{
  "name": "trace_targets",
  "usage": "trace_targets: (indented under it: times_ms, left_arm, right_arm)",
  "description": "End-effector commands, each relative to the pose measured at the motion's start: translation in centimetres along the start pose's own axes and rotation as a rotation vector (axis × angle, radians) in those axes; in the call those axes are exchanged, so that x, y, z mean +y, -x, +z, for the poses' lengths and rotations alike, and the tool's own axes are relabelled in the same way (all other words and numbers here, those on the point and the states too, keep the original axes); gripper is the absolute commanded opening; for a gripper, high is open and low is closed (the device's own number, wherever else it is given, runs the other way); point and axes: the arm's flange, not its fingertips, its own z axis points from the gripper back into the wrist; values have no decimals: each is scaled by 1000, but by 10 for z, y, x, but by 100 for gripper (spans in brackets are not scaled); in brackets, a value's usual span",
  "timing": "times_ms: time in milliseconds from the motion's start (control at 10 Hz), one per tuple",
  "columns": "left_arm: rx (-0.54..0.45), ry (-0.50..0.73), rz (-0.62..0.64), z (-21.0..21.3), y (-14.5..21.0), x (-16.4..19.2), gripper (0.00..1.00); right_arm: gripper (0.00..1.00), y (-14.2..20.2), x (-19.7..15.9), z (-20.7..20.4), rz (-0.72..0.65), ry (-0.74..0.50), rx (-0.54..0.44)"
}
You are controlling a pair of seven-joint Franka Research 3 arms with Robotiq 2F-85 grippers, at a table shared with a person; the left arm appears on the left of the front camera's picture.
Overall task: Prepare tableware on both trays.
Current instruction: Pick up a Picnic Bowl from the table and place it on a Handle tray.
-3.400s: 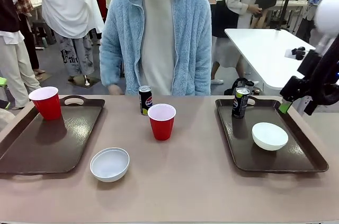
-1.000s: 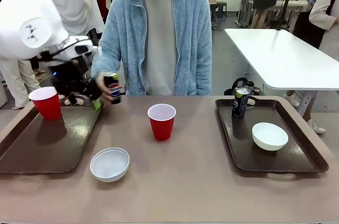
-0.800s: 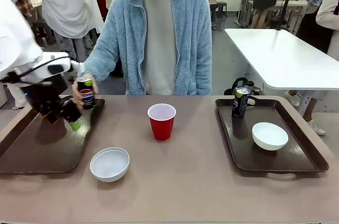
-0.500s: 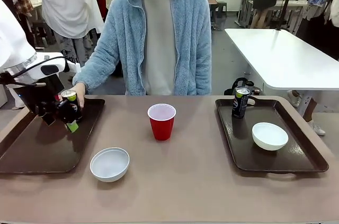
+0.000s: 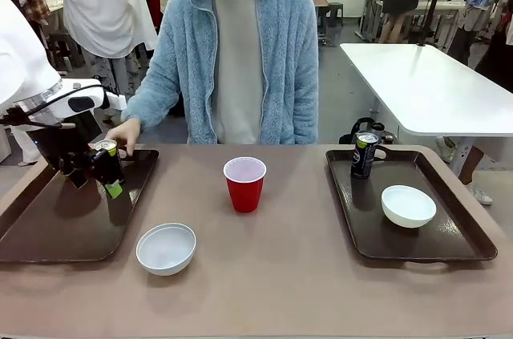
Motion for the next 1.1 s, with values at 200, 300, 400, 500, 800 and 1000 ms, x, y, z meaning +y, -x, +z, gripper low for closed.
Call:
trace_targets:
  times_ms: [200,300,400,500,800,1000]
  left_arm:
    - [38,-59,-55,-8,-61,-16,100]
    - [53,-76,-88,-18,-73,-27,100]
    - [69,-90,-132,-27,-84,-36,100]
    - [80,-110,-166,-36,-88,-47,100]
    - [61,-128,-251,-68,-100,-69,100]
    - [79,-72,-299,-84,-99,-73,100]
  right_arm:
    - [100,3,0,2,8,5,12]
    - [100,3,0,2,8,5,12]
    - [100,3,0,2,8,5,12]
    - [100,3,0,2,8,5,12]
    - [100,3,0,2,8,5,12]
    - [100,3,0,2,8,5,12]
